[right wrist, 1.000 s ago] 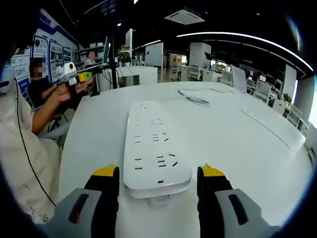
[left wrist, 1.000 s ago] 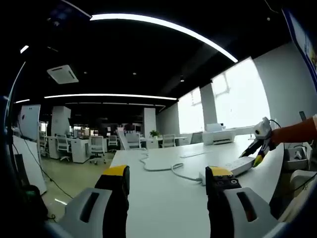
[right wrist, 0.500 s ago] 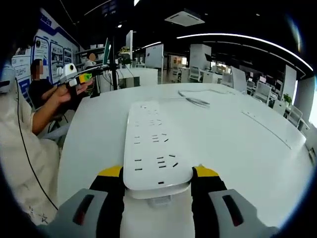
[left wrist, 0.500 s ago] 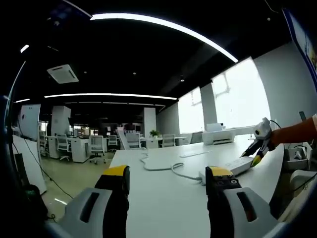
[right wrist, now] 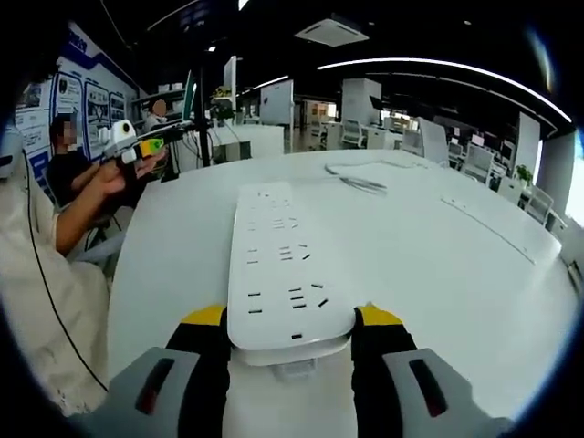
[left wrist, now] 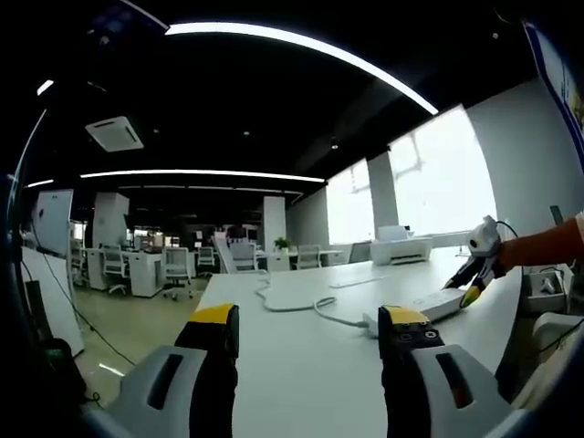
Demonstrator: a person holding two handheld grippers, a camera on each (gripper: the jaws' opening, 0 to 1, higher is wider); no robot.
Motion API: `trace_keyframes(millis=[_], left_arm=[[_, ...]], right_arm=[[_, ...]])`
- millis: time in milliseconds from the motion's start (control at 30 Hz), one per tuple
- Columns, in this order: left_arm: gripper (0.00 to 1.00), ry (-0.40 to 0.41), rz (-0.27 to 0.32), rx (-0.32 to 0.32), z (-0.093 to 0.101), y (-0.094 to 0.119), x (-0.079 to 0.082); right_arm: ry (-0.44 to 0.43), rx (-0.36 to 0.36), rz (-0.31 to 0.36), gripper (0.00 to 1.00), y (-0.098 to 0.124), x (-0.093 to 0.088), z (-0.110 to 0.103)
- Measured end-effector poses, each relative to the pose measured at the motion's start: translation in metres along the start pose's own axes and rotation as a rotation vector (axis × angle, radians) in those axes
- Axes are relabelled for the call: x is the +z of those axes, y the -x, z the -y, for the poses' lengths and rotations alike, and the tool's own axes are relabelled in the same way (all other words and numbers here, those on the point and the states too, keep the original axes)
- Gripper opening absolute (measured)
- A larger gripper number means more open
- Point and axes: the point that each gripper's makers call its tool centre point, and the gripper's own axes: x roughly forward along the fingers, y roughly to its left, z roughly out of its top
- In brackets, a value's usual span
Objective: Pick up the power strip scattered on the table, fix it on the side mounting bracket of the table, and press the switch
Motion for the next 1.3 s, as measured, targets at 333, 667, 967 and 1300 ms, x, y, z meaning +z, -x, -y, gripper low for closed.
trace_keyframes(millis=[333,667,967,1300], left_arm=[[0.65,0.009,-0.007,-0.013,0.007,-0.004,-0.003],[0.65,0.015,-0.02,-0.032,0.015,-0.006,-0.005],[0.65,0.027,-0.061,-0.05,0.026,-0.011,-0.015],[0.63,0.036,-0.109,-0.061,0.032,-0.014,-0.022]], right_arm=[[-0.021,-0.014,-0.021,0.48,0.002,0.003,0.001],[-0.106,-0.012,-0.046,0.48,0.002,0.001,-0.008],[-0.205,-0.004,-0.056,0.48,0.002,0.002,-0.016],[-0.318,-0.022,-0.03,0.47,-0.003,0.004,-0.028]])
